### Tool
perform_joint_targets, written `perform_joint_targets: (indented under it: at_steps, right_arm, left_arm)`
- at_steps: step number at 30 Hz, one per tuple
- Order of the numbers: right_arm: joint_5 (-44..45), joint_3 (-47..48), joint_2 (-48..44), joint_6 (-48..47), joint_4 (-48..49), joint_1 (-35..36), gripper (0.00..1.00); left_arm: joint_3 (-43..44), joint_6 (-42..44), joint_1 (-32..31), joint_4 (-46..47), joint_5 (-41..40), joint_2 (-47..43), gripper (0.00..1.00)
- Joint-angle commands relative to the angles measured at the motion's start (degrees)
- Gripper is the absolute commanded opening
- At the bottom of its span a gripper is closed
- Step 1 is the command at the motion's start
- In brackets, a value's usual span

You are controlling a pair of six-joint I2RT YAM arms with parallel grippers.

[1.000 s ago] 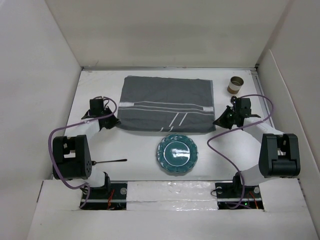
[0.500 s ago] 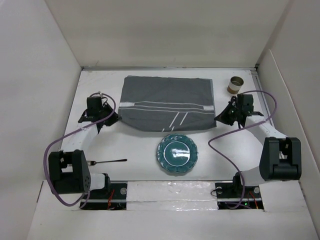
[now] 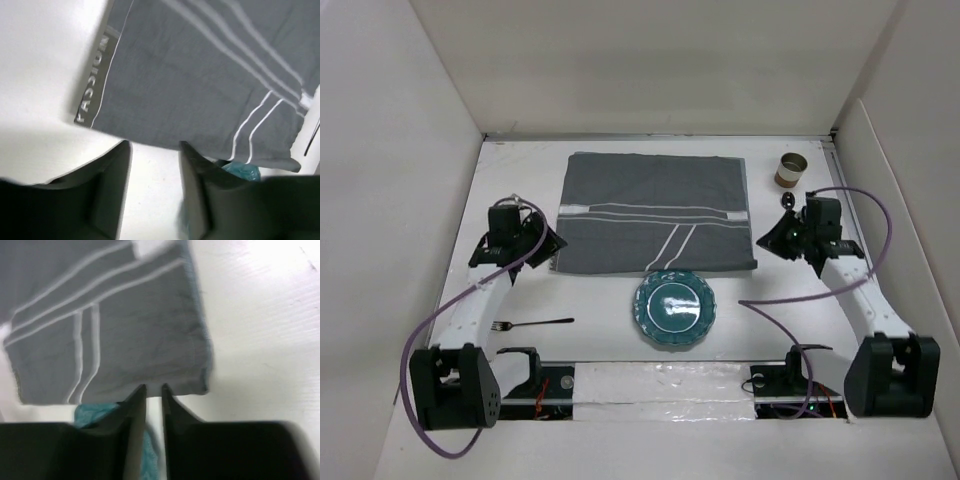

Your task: Set the dinner table for one person

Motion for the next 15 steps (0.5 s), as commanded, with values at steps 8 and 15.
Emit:
perform_joint_targets:
  at_steps: [8,15]
  right_arm:
    - [-20.3,-12.19,-5.46,-4.02,1.95,11.31,0.74]
    - [-19.6,-15.71,0.51,-1.73,10.37,16.42,0.76]
  left_arm:
    - [11.73,3.75,-0.09,5.59,8.31,-2.27,0.0]
    - [21.12,6.47,-12.1,7.44,1.57,6.78,0.03]
